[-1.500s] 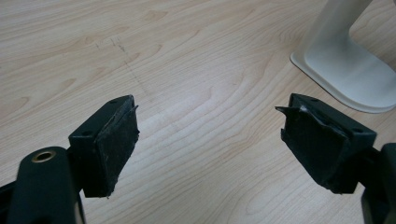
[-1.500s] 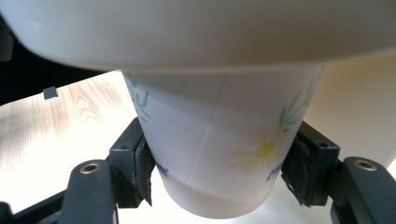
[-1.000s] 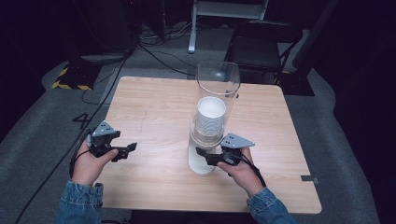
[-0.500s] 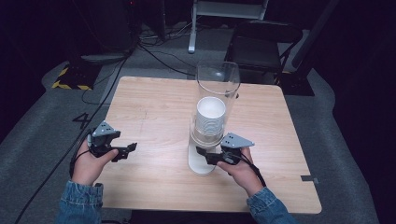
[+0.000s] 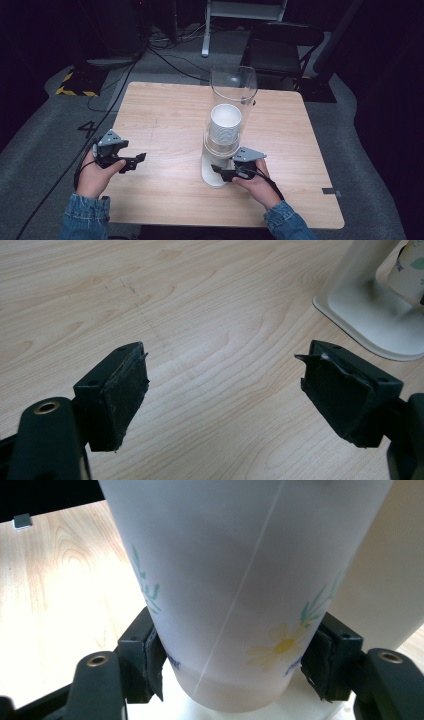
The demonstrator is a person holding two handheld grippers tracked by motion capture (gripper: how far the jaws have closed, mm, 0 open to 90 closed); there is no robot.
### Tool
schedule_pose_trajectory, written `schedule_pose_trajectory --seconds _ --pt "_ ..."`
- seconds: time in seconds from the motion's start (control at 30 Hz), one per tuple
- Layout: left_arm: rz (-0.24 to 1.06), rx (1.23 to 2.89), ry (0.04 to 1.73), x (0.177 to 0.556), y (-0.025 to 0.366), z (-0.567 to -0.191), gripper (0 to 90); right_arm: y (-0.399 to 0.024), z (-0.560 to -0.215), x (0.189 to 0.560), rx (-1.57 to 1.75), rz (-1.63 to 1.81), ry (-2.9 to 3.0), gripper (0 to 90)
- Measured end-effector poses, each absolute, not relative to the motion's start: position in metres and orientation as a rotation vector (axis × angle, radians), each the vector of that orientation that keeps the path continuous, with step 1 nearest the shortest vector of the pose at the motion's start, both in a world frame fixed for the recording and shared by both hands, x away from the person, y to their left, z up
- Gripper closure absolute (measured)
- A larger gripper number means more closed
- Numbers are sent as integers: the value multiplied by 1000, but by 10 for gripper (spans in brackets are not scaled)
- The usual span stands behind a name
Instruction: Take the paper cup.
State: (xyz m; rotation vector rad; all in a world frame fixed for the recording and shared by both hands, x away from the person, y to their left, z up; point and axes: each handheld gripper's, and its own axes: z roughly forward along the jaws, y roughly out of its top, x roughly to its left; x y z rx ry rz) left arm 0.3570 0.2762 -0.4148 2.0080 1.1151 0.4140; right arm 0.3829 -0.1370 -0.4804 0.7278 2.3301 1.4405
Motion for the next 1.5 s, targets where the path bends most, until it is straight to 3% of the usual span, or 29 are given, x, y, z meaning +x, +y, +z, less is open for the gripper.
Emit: schedule_pose_trajectory --seconds 0.93,1.5 --pt "399 2027 1095 366 268 -417 181 -180 -482 357 716 1295 2434 354" --pt "386 2030 1080 372 262 -417 181 -211 -464 350 754 1277 2396 355"
